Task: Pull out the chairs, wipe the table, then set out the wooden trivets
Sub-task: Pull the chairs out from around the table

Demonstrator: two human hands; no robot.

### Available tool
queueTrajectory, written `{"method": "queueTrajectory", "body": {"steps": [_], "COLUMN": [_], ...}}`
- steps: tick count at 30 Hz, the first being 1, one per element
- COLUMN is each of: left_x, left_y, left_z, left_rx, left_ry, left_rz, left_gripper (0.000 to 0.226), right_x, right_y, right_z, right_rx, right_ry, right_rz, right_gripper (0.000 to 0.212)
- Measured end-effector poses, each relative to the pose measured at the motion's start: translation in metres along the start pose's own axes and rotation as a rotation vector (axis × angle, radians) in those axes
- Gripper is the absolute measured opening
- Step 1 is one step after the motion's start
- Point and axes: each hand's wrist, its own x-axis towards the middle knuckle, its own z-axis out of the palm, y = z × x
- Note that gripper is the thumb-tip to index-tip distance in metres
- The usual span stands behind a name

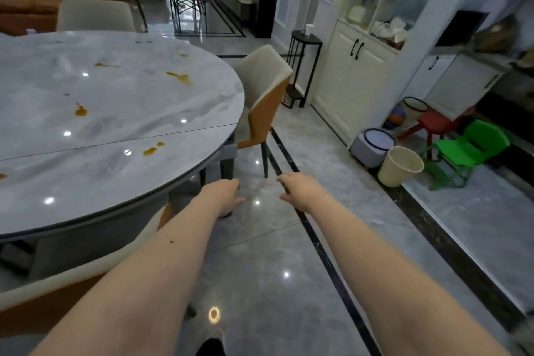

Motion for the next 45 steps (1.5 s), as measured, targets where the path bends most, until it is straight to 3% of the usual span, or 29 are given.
{"method": "queueTrajectory", "body": {"steps": [3, 11, 17, 22, 27, 33, 37, 41, 45], "left_x": [0.054, 0.225, 0.327, 0.415, 0.499, 0.583, 0.632, 0.682, 0.741], "left_y": [0.023, 0.060, 0.085, 0.115, 0.144, 0.175, 0.177, 0.169, 0.150], "left_z": [-0.016, -0.078, -0.121, -0.148, -0.165, -0.197, -0.212, -0.222, -0.238], "left_rx": [0.020, -0.072, -0.103, -0.144, -0.110, -0.229, -0.372, -0.362, -0.410], "left_ry": [-0.009, 0.007, 0.059, 0.079, 0.176, 0.235, 0.241, 0.303, 0.230], "left_rz": [0.022, 0.010, 0.029, 0.000, -0.096, -0.198, -0.310, -0.367, -0.446], "left_gripper": [0.038, 0.045, 0.030, 0.040, 0.037, 0.041, 0.043, 0.041, 0.037], "right_x": [0.037, 0.167, 0.242, 0.326, 0.408, 0.492, 0.550, 0.612, 0.687], "right_y": [0.040, 0.139, 0.205, 0.268, 0.333, 0.399, 0.417, 0.423, 0.426], "right_z": [-0.010, -0.065, -0.101, -0.128, -0.147, -0.179, -0.190, -0.204, -0.226], "right_rx": [0.001, 0.041, 0.093, 0.092, 0.070, 0.054, 0.030, -0.027, -0.102], "right_ry": [0.005, 0.053, 0.106, 0.134, 0.128, 0.111, 0.083, 0.085, 0.073], "right_rz": [0.038, 0.090, 0.049, 0.004, -0.067, -0.193, -0.271, -0.379, -0.460], "right_gripper": [0.051, 0.045, 0.054, 0.056, 0.056, 0.058, 0.058, 0.056, 0.066]}}
